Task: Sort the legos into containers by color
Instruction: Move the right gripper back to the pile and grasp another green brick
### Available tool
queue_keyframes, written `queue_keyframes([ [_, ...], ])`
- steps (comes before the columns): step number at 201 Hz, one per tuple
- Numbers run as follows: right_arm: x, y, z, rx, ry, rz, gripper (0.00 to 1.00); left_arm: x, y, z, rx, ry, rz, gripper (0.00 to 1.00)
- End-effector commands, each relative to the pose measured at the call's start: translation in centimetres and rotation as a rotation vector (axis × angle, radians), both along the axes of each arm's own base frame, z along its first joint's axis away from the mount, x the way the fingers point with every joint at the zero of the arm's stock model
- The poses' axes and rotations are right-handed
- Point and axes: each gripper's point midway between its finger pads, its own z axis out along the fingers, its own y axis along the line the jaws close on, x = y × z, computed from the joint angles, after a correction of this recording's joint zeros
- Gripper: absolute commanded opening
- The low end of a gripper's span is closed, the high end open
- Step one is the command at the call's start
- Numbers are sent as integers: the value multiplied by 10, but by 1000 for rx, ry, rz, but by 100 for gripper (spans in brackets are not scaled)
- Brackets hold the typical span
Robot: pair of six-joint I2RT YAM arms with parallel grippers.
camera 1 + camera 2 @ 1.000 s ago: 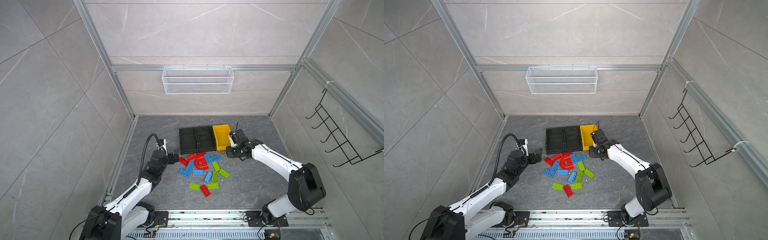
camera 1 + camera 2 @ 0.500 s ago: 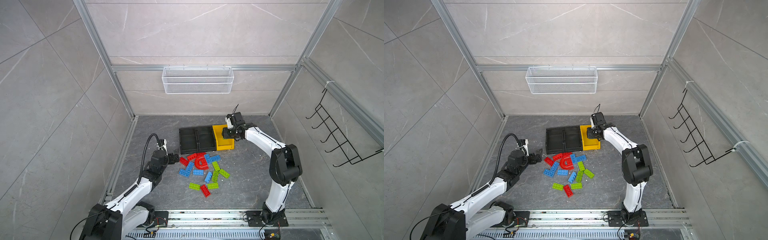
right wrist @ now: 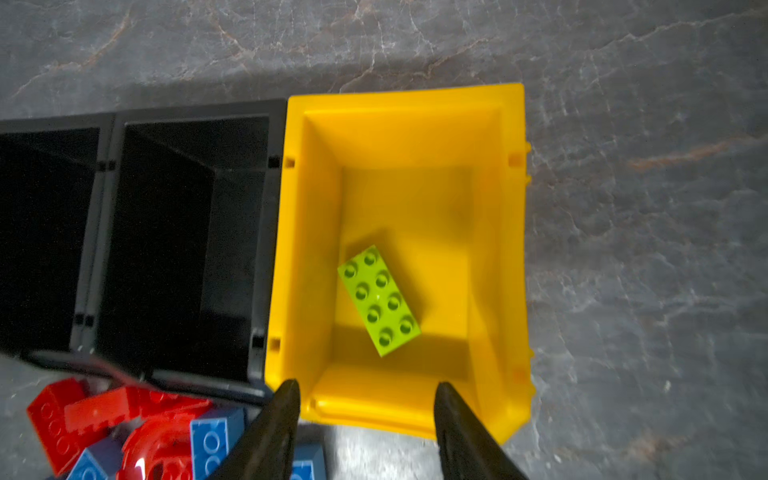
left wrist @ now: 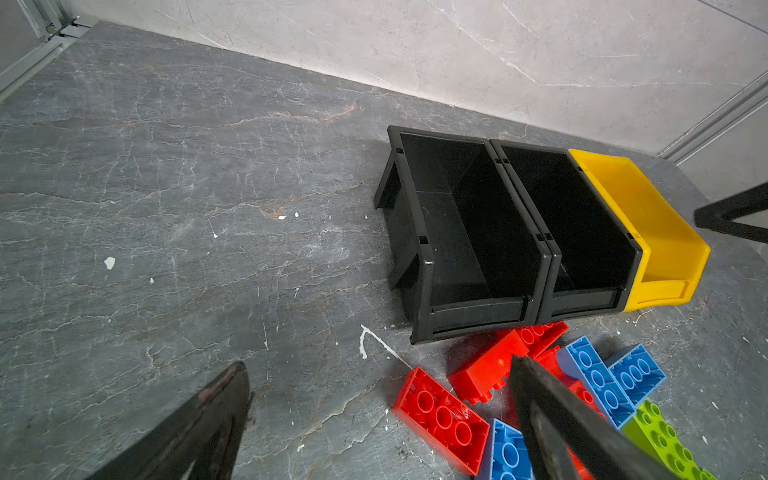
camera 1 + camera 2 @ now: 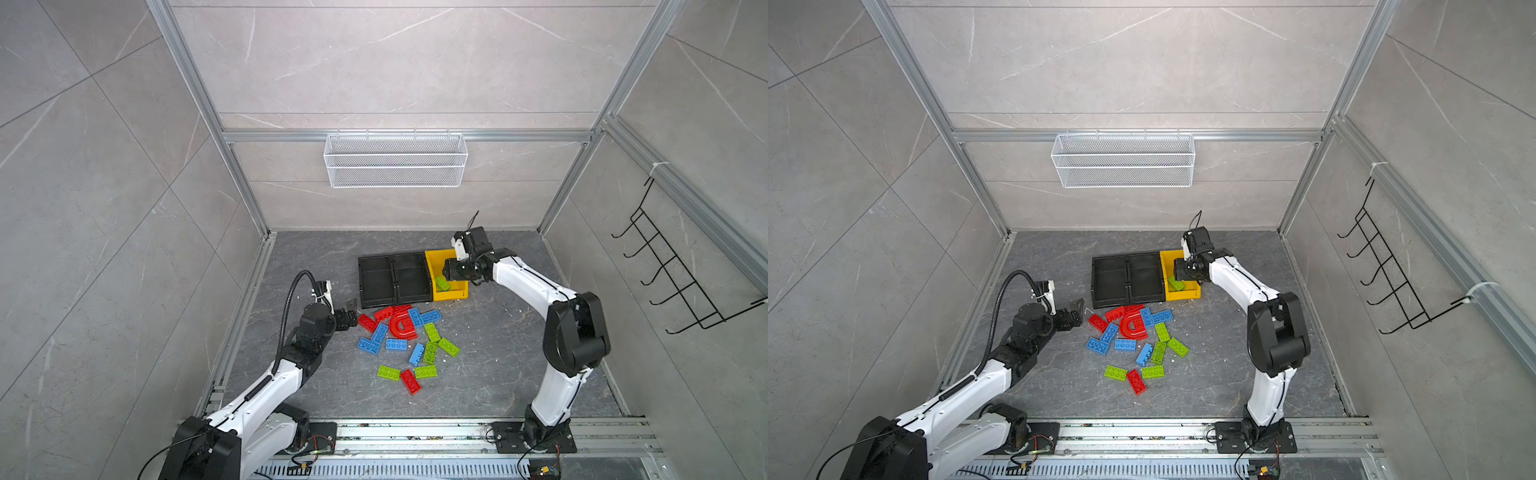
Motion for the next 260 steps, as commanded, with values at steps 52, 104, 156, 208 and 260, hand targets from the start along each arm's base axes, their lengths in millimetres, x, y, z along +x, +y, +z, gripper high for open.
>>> queue_keyframes([
  [52,-156,5,-20,-177,225,242,57,0,2,21,-20,-79,8,100],
  [104,-186,-2,-60,-242,340,232,56,1,3,18,-5,-77,9,100],
  [156,-193,15,-83,-218,404,226,57,0,0,19,-8,-91,-13,100],
  [208,-200,22,-101,-205,437,228,58,1,-2,19,-6,-86,-23,100],
  [260,-202,29,-119,-199,491,218,58,4,3,14,8,-55,16,100],
])
